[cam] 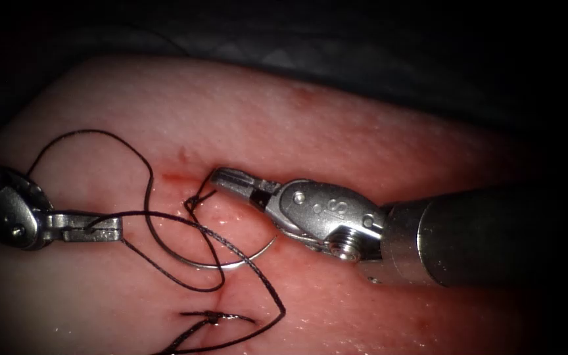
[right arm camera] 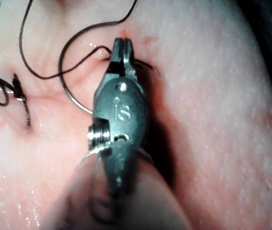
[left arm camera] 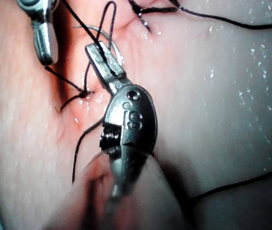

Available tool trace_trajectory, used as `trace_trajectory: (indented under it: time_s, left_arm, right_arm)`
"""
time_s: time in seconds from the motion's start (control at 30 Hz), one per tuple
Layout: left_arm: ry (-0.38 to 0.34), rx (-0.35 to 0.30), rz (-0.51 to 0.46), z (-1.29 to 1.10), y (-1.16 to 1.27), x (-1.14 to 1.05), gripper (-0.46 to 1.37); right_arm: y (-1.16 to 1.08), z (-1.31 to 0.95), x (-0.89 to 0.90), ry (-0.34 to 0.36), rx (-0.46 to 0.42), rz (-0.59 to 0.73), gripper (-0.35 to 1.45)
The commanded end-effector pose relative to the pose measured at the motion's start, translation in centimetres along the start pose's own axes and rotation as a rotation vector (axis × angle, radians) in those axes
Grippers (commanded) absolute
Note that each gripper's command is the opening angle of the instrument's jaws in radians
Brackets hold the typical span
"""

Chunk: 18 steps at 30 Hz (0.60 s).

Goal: Wound Closure
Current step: Use the left hand to loop the suture once counter clockwise around the right hand

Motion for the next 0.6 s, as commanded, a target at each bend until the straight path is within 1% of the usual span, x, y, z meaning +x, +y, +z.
trace_trajectory:
  time_s: [0.03,0.3,0.5,0.6]
  left_arm:
    - [0.001,-0.002,-0.001,0.0,0.0,-0.01,-0.35]
    - [-0.013,-0.019,-0.002,0.04,-0.04,0.0,-0.35]
    - [-0.002,-0.029,-0.019,0.15,-0.18,0.01,-0.35]
    - [0.011,-0.034,-0.032,0.22,-0.3,-0.01,-0.35]
  right_arm:
    - [0.0,0.0,0.0,0.0,-0.005,-0.001,-0.35]
    - [0.0,0.0,0.0,0.0,-0.005,-0.001,-0.35]
    - [0.0,0.03,0.01,0.003,0.005,0.0,-0.35]
    - [-0.04,0.08,0.0,0.006,0.015,-0.001,-0.35]
